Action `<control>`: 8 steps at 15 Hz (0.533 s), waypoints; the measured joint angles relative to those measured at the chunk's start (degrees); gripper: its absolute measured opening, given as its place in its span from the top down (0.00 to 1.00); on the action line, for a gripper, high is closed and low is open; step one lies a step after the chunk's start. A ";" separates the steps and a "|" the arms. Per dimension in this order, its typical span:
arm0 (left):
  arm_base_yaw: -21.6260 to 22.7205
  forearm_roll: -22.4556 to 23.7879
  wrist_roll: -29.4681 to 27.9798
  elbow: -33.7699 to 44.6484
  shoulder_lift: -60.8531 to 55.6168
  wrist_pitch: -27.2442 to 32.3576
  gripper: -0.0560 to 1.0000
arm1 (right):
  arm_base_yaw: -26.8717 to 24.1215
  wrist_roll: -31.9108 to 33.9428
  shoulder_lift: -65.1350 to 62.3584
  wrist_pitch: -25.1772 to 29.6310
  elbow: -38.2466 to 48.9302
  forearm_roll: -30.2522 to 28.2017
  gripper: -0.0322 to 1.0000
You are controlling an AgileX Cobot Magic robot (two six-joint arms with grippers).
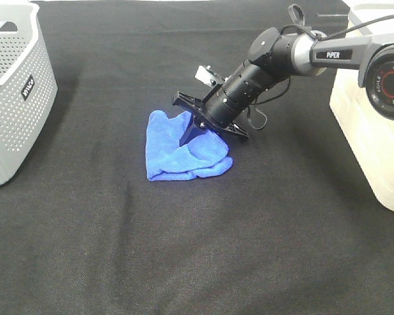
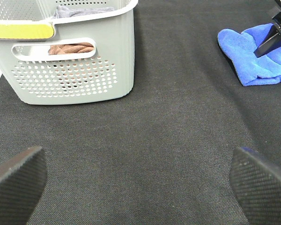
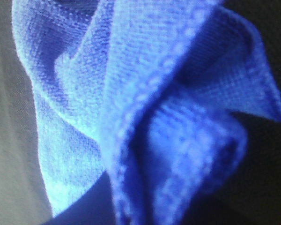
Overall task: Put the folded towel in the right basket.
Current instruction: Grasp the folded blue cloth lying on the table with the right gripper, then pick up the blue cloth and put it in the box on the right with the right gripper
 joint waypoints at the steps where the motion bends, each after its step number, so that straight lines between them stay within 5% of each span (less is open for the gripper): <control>1: 0.00 0.00 0.00 0.00 0.00 0.00 0.01 | 0.11 -1.15 -0.92 0.52 0.17 -1.15 0.78; 8: 0.00 0.00 0.00 0.00 0.00 0.00 0.01 | -4.41 -3.95 -18.45 10.66 1.15 -4.07 0.78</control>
